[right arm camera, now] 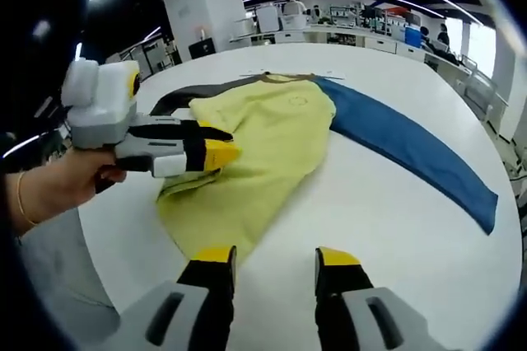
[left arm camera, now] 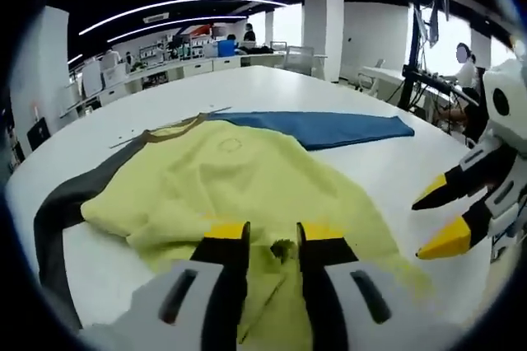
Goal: Fold the garment on the visible template until the final outline fits inside the template.
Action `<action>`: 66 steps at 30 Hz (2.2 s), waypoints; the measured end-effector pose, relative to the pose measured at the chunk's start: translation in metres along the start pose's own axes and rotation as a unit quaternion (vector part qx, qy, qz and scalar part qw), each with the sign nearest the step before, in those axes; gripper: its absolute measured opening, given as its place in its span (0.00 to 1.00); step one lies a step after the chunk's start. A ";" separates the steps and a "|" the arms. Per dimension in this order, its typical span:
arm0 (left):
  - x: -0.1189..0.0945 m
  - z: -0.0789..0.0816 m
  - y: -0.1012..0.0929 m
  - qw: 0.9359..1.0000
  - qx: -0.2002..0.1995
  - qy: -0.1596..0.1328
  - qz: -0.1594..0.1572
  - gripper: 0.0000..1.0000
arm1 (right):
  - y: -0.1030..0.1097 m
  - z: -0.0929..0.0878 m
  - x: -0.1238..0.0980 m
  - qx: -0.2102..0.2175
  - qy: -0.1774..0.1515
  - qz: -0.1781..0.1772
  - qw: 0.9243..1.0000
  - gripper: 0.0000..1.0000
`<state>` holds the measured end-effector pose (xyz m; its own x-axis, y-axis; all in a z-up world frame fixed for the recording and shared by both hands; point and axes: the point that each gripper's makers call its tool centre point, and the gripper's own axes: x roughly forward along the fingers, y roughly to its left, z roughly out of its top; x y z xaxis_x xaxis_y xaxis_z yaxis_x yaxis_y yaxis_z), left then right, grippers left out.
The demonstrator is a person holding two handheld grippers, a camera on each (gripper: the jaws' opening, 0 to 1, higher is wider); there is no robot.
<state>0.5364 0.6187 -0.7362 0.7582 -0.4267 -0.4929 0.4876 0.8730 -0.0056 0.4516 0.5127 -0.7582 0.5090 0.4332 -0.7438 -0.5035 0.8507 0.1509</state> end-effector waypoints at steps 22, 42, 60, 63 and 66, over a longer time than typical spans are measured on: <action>-0.075 -0.045 0.045 0.998 -0.049 0.028 0.018 0.30 | 0.019 -0.011 -0.003 0.019 0.008 0.020 1.000 0.35; -0.053 -0.063 0.031 0.994 -0.104 0.027 0.009 0.06 | 0.038 -0.016 0.016 -0.013 0.008 -0.013 1.000 0.24; -0.074 -0.046 0.044 0.997 -0.080 0.009 0.020 0.00 | 0.029 -0.015 0.013 0.016 0.007 -0.018 1.000 0.00; -0.084 -0.044 0.048 0.997 -0.070 0.010 0.024 0.00 | 0.026 -0.013 0.006 0.017 0.001 -0.017 1.000 0.00; -0.092 -0.043 0.052 0.997 -0.077 0.008 0.028 0.00 | 0.023 -0.014 0.001 0.015 0.001 -0.018 1.000 0.00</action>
<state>0.4734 0.7138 -0.7282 0.7754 -0.3731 -0.5095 0.3717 0.9219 -0.1095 0.4304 0.5283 -0.7648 0.5240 0.4022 -0.7508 -0.4649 0.8736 0.1435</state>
